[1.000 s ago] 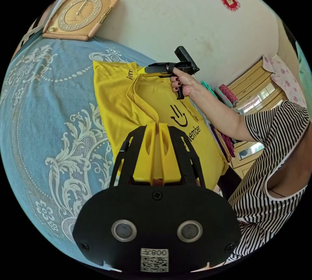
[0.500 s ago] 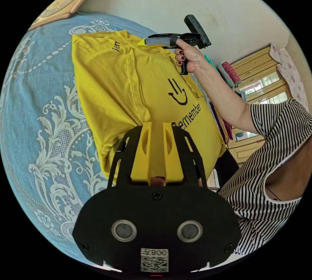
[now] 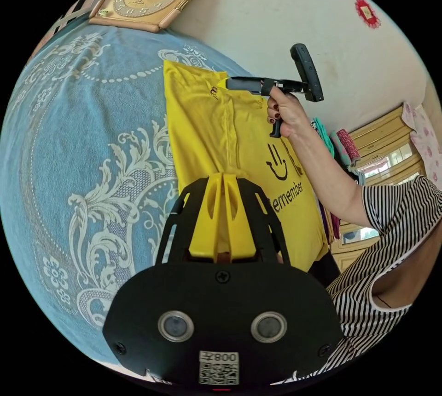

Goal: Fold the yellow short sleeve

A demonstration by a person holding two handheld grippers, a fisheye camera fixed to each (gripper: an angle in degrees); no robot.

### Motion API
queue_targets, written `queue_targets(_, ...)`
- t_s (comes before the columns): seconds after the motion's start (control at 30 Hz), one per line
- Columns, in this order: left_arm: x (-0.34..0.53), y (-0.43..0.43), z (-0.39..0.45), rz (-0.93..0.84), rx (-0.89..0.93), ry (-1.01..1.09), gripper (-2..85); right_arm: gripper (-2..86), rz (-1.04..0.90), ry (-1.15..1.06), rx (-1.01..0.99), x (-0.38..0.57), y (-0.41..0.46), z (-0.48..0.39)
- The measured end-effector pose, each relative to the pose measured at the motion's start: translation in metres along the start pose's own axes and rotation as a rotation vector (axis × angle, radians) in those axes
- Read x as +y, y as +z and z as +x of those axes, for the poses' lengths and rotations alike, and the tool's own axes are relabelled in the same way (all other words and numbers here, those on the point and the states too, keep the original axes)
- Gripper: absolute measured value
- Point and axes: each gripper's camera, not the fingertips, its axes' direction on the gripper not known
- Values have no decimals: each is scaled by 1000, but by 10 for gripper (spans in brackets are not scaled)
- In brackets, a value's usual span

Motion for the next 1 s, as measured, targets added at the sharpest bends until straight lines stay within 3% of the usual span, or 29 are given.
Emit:
queue_targets(0.13, -7, 10, -4, -75, -54, -26, 4, 2, -6, -61, -36, -13, 9, -24)
queue_targets(0.27, -11, 8, -4, -68, -32, -14, 3, 1, -70, -102, 72, -17, 39, -43)
queue_targets(0.43, -18, 7, -5, -69, -9, -18, 3, 2, -69, -95, 43, -4, 29, -40)
queue_targets(0.53, -21, 1, 0, -32, 47, 9, 3, 2, -57, -76, 42, 9, 10, -37)
queue_targets(0.63, -24, 3, -2, -67, -9, -24, 3, 1, 12, -52, 65, 38, -17, -34)
queue_targets(0.73, -28, 2, 4, -67, 28, 0, 3, 2, -97, -41, 84, 60, -4, -26)
queue_targets(0.9, -29, -14, 8, 42, 150, 19, 3, 2, 27, 44, 49, 107, -56, 0)
queue_targets(1.0, -33, -13, 12, 17, 116, 3, 3, 1, 45, 149, 108, 152, -90, 33)
